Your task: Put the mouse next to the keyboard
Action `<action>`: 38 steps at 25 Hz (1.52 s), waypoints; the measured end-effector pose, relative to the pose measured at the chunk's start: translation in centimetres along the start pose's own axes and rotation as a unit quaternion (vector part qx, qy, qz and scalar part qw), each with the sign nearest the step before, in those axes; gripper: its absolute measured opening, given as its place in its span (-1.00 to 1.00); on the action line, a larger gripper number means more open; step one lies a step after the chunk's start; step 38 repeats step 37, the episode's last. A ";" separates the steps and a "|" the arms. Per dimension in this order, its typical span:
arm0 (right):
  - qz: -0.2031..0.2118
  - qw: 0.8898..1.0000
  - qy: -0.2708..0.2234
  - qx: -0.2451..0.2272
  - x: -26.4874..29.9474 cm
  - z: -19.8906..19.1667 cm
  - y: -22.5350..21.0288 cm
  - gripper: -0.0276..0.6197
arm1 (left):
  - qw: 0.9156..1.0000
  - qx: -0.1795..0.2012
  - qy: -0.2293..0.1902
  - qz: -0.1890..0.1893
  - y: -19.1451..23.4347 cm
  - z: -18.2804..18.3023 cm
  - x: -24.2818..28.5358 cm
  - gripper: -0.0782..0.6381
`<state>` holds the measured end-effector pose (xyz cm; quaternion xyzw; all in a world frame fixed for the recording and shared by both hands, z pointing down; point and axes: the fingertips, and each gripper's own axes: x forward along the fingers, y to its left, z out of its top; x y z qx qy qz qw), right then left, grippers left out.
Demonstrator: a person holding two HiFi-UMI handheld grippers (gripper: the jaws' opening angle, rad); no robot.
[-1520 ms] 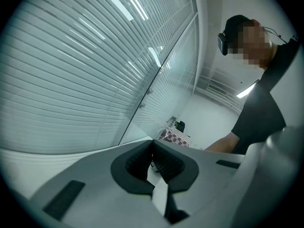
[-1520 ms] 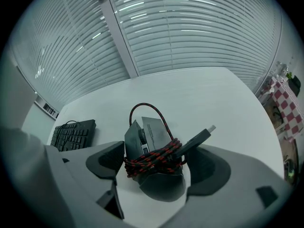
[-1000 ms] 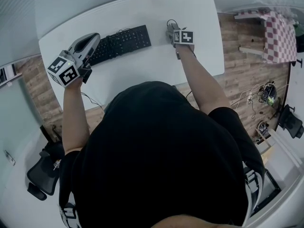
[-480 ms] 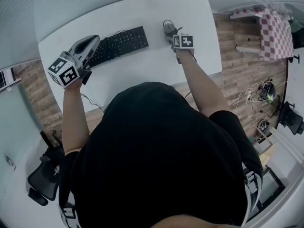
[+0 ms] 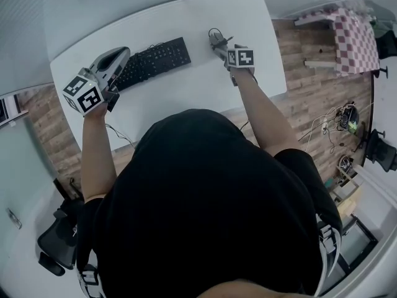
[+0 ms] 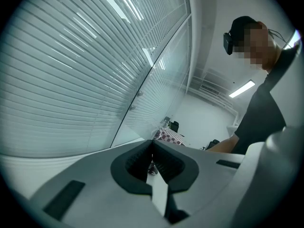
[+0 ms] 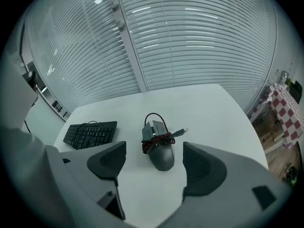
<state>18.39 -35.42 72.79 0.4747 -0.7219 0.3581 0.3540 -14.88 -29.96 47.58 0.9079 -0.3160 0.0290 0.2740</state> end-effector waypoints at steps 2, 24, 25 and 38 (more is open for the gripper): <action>0.007 1.000 -0.011 0.003 -0.8 0.5 0.4 0.32 | 1.000 0.002 0.002 -0.001 -0.3 0.0 -0.1 -0.72; -0.022 0.984 -0.177 -0.009 -12.7 5.6 -0.5 -0.71 | 1.000 0.015 -0.003 -0.021 -3.4 0.2 -0.6 -0.72; -0.019 0.981 -0.190 -0.012 -13.5 6.0 0.0 -0.73 | 1.000 0.016 -0.003 -0.022 -3.7 0.1 -0.8 -0.72; -0.013 0.961 -0.271 -0.044 -20.0 6.5 4.1 -0.80 | 0.999 0.017 -0.005 -0.028 -6.3 -2.0 -3.3 -0.72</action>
